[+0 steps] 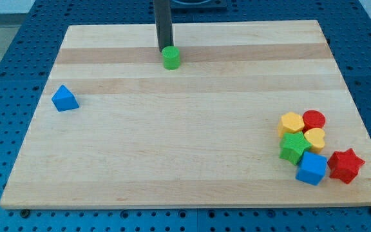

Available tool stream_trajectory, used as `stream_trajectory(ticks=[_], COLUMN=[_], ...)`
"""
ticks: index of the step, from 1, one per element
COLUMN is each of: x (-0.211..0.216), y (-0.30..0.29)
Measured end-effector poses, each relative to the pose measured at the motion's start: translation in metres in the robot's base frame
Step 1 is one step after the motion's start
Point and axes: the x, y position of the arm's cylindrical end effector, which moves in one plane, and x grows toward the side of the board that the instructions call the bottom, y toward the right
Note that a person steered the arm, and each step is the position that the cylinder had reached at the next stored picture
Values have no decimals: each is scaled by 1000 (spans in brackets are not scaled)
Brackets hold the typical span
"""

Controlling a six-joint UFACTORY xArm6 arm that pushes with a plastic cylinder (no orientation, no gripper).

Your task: Place the green circle at the center of the board

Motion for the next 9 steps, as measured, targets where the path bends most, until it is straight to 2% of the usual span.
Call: stream_trajectory(ticks=[2,6,9], x=[20,95,114], y=[-2,-2,10])
